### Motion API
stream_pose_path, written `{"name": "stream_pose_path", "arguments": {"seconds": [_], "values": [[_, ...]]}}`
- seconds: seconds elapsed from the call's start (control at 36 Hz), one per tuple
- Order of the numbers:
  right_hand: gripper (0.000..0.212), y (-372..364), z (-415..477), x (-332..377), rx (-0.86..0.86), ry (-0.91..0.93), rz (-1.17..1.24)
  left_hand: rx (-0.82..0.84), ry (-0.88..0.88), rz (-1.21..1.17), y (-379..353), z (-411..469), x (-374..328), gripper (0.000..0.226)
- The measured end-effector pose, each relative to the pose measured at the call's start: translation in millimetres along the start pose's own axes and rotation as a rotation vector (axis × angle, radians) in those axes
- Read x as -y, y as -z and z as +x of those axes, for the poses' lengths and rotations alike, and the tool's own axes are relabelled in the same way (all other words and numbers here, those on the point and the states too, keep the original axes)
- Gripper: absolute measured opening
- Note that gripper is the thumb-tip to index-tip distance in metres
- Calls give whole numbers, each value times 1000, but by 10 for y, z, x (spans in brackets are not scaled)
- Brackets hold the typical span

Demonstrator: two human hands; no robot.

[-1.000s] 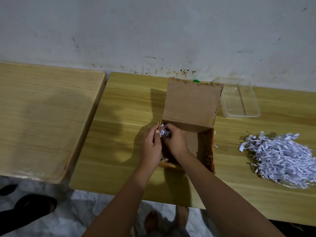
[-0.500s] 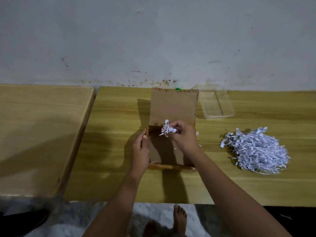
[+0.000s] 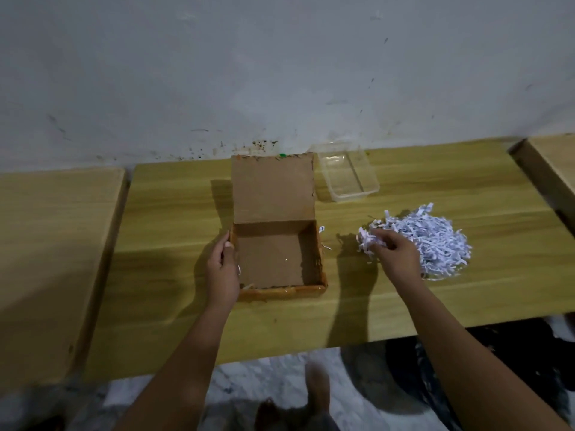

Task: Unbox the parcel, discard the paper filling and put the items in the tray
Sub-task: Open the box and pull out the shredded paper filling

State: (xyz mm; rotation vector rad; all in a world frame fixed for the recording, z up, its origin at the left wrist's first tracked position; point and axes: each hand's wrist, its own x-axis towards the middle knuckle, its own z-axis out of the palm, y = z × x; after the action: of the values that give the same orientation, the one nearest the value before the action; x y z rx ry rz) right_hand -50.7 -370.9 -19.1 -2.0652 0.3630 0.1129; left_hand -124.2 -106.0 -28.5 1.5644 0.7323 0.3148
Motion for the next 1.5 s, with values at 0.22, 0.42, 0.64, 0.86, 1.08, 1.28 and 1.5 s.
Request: {"name": "stream_pose_path", "arguments": {"seconds": [0.22, 0.42, 0.64, 0.86, 1.08, 1.28, 1.5], "values": [[34, -2, -59, 46, 28, 21, 8, 26, -3, 20, 6, -50, -56, 36], [21, -126, -138, 295, 20, 114, 128, 29, 4, -20, 20, -14, -1, 35], [18, -834, -451, 569, 266, 78, 330, 15, -10, 44, 47, 1, 0, 34], [16, -1122, -341, 493, 397, 32, 25, 9, 16, 32, 43, 30, 43, 33], [26, -1350, -277, 444, 424, -17, -297, 0, 17, 36, 55, 53, 72, 34], [29, -1542, -392, 599, 582, 58, -186, 20, 45, 2, 38, 91, 154, 33], [20, -1733, -524, 738, 746, 145, -93, 23, -3, -25, 40, 114, 172, 33]]}}
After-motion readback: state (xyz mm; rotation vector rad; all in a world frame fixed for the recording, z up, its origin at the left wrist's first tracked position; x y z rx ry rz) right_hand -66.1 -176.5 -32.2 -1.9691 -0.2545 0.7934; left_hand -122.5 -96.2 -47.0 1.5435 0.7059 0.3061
